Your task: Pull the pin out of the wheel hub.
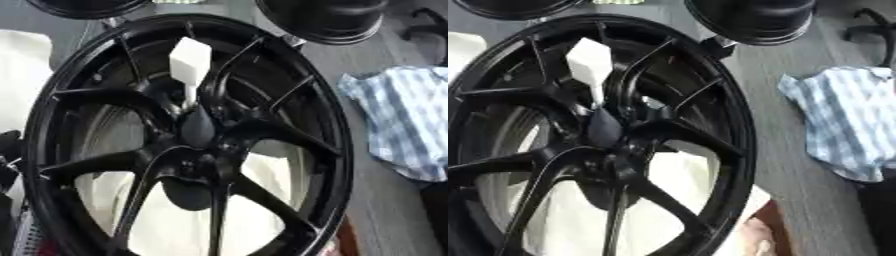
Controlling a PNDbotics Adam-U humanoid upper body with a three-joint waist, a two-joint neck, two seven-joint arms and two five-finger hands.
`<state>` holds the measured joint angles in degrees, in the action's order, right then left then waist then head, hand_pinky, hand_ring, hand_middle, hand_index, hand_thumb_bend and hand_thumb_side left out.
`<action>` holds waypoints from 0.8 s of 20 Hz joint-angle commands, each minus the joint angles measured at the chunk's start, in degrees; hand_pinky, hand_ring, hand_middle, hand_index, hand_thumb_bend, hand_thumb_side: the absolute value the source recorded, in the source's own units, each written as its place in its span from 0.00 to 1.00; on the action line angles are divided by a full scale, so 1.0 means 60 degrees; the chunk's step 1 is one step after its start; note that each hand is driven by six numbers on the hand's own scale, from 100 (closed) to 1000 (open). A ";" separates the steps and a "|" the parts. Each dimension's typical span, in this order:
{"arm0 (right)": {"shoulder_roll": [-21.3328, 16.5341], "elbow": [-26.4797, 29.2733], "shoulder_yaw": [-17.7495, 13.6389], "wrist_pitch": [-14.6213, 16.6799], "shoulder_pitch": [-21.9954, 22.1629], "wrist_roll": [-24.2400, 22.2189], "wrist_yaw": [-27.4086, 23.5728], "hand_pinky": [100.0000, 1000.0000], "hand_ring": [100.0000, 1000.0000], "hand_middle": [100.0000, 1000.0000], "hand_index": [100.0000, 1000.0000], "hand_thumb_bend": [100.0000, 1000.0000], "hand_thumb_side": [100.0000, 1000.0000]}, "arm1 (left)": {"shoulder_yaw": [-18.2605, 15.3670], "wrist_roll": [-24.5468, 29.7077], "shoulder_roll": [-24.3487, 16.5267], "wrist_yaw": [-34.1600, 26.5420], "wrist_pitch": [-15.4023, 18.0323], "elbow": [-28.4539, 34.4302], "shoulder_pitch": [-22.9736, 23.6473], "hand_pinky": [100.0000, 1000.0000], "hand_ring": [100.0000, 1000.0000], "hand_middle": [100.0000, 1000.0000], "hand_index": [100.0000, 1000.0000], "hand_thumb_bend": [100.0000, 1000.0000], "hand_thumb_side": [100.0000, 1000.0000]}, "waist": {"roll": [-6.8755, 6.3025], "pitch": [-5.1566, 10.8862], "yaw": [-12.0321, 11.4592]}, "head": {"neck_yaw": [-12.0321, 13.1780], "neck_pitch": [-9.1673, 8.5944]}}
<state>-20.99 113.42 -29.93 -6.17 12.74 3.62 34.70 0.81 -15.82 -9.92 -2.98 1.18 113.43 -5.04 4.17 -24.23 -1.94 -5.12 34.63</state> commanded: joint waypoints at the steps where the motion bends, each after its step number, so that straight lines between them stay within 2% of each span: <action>1: -0.0071 0.0196 0.0030 0.0071 -0.0097 0.0299 -0.0150 0.95 0.91 0.83 0.90 0.00 0.12 | -0.0039 0.0032 -0.0001 0.0030 0.0037 0.0193 -0.0058 0.65 0.64 0.54 0.69 0.00 0.81 | -0.0020 0.0132 0.0006 | -0.0039 -0.0126; 2: -0.0073 0.0196 0.0078 0.0122 -0.0149 0.0481 -0.0326 0.94 0.90 0.82 0.89 0.00 0.22 | -0.0033 0.0041 -0.0001 0.0033 0.0035 0.0193 -0.0066 0.65 0.64 0.54 0.69 0.00 0.81 | -0.0018 0.0134 -0.0004 | -0.0049 -0.0125; 3: -0.0093 0.0196 0.0116 0.0143 -0.0183 0.0664 -0.0484 0.94 0.90 0.82 0.89 0.00 0.13 | -0.0027 0.0049 -0.0003 0.0032 0.0038 0.0193 -0.0074 0.65 0.64 0.54 0.69 0.00 0.81 | -0.0015 0.0133 -0.0013 | -0.0061 -0.0123; 4: -0.0122 0.0196 0.0155 0.0165 -0.0234 0.0872 -0.0646 0.94 0.87 0.80 0.88 0.00 0.12 | -0.0019 0.0060 -0.0006 0.0031 0.0039 0.0193 -0.0077 0.65 0.64 0.54 0.69 0.00 0.81 | -0.0011 0.0132 -0.0026 | -0.0081 -0.0122; 6: -0.0193 0.0196 0.0170 -0.0016 -0.0274 0.1246 -0.0854 0.93 0.89 0.85 0.88 0.00 0.11 | -0.0009 0.0079 -0.0014 0.0034 0.0031 0.0193 -0.0081 0.65 0.64 0.54 0.69 0.00 0.81 | 0.0005 0.0132 -0.0040 | -0.0123 -0.0134; 7: -0.0225 0.0196 0.0137 -0.0298 -0.0270 0.1396 -0.0837 0.93 0.89 0.85 0.88 0.00 0.11 | -0.0007 0.0082 -0.0016 0.0036 0.0026 0.0193 -0.0082 0.65 0.64 0.54 0.69 0.00 0.81 | 0.0015 0.0135 -0.0044 | -0.0141 -0.0135; 10: -0.0168 0.0196 0.0026 -0.1588 -0.0221 0.1922 -0.0710 0.96 0.91 0.88 0.88 0.00 0.11 | -0.0007 0.0080 -0.0012 0.0033 -0.0001 0.0193 -0.0081 0.65 0.64 0.54 0.69 0.00 0.81 | 0.0067 0.0128 -0.0048 | -0.0199 -0.0133; 12: -0.0092 0.0196 0.0084 -0.1958 -0.0265 0.2297 -0.0852 0.96 0.90 0.85 0.88 0.00 0.12 | 0.0000 0.0085 -0.0008 0.0036 -0.0021 0.0193 -0.0088 0.65 0.64 0.54 0.69 0.00 0.81 | 0.0089 0.0122 -0.0063 | -0.0197 -0.0145; 14: -0.0052 0.0196 0.0220 -0.1665 -0.0332 0.2736 -0.1282 0.95 0.87 0.81 0.87 0.00 0.16 | 0.0006 0.0096 -0.0017 0.0039 -0.0023 0.0193 -0.0105 0.65 0.64 0.54 0.69 0.00 0.81 | 0.0109 0.0118 -0.0074 | -0.0183 -0.0139; 16: -0.0057 0.0196 0.0417 -0.0919 -0.0409 0.3126 -0.1802 0.95 0.84 0.77 0.85 0.00 0.21 | 0.0018 0.0105 -0.0026 0.0033 -0.0020 0.0193 -0.0126 0.65 0.64 0.54 0.69 0.00 0.81 | 0.0121 0.0109 -0.0093 | -0.0180 -0.0122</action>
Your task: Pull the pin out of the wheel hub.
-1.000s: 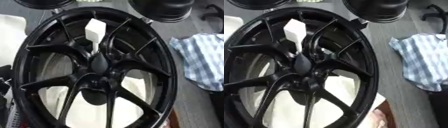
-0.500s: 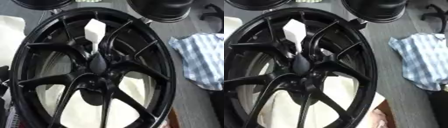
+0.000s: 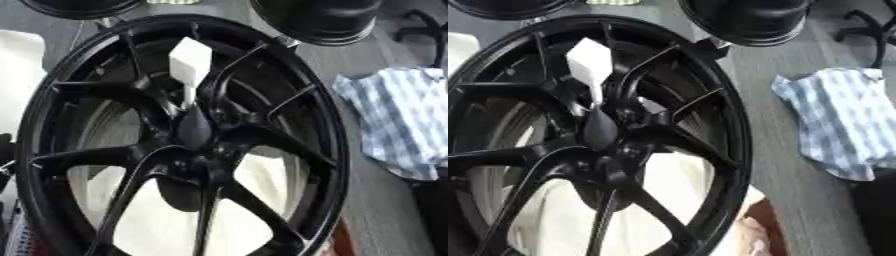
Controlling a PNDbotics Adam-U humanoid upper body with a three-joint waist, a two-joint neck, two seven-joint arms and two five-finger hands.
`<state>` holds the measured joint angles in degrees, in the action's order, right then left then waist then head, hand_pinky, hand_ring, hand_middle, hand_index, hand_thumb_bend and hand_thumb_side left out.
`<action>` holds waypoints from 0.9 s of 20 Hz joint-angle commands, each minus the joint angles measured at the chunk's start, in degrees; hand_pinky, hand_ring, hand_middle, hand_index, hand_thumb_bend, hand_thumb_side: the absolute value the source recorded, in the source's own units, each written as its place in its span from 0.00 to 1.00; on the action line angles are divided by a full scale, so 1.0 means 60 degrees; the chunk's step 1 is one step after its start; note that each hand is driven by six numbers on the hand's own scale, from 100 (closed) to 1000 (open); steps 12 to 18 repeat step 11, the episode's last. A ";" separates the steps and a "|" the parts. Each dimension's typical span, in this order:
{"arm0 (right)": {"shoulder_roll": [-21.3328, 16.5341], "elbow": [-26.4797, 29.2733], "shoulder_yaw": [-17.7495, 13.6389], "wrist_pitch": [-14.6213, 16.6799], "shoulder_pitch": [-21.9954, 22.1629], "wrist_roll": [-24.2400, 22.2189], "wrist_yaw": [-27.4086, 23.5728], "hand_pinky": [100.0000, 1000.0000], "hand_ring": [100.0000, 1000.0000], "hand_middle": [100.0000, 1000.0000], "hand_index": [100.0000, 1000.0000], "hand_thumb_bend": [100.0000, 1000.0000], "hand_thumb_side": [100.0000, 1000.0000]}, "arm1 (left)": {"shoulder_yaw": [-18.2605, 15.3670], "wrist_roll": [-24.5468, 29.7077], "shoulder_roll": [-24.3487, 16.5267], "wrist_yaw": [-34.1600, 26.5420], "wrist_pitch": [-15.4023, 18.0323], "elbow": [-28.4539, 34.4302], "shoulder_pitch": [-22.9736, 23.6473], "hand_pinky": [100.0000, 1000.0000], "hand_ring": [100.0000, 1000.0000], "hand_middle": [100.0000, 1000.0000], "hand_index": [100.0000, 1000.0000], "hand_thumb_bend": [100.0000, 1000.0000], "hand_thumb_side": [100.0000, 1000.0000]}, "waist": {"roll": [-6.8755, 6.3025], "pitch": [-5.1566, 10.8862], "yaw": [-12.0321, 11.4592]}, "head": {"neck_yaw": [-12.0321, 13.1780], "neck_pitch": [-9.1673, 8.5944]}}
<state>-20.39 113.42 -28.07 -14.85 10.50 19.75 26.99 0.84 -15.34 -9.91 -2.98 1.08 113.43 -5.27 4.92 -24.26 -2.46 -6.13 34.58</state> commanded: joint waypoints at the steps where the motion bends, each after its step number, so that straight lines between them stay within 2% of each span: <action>1: -0.0166 0.0196 0.0251 0.1030 -0.0081 0.0512 -0.0755 0.95 0.84 0.77 0.84 0.00 0.22 | 0.0023 0.0033 -0.0028 0.0026 -0.0003 0.0193 -0.0104 0.65 0.64 0.54 0.69 0.00 0.81 | -0.0003 0.0110 -0.0021 | -0.0013 -0.0110; 3: -0.0183 0.0196 0.0603 0.2202 -0.0209 0.0358 -0.1231 0.96 0.81 0.73 0.81 0.00 0.29 | 0.0049 0.0061 -0.0053 0.0010 0.0022 0.0193 -0.0141 0.65 0.64 0.54 0.69 0.00 0.80 | -0.0016 0.0115 -0.0068 | 0.0061 -0.0045; 6: -0.0137 0.0196 0.1181 0.3739 -0.0416 -0.0341 -0.2355 0.98 0.79 0.70 0.78 0.00 0.39 | 0.0095 0.0105 -0.0208 -0.0055 0.0129 0.0193 -0.0244 0.65 0.64 0.54 0.69 0.00 0.78 | -0.0054 0.0153 -0.0131 | 0.0450 0.0187; 9: 0.0025 0.0196 0.1554 0.4748 -0.0642 -0.1015 -0.3643 1.00 0.78 0.68 0.77 0.00 0.47 | 0.0131 0.0171 -0.0441 -0.0142 0.0341 0.0193 -0.0416 0.65 0.65 0.54 0.69 0.00 0.75 | -0.0085 0.0189 -0.0185 | 0.0792 0.0302; 11: 0.0166 0.0196 0.1740 0.5132 -0.0777 -0.1493 -0.4423 1.00 0.78 0.68 0.78 0.00 0.50 | 0.0145 0.0216 -0.0582 -0.0233 0.0493 0.0193 -0.0564 0.65 0.65 0.54 0.69 0.00 0.73 | -0.0103 0.0218 -0.0215 | 0.0890 0.0328; 18: 0.0166 0.0196 0.1740 0.5132 -0.0777 -0.1493 -0.4423 1.00 0.78 0.68 0.78 0.00 0.50 | 0.0145 0.0216 -0.0582 -0.0233 0.0493 0.0193 -0.0564 0.65 0.65 0.54 0.69 0.00 0.73 | -0.0103 0.0218 -0.0215 | 0.0890 0.0328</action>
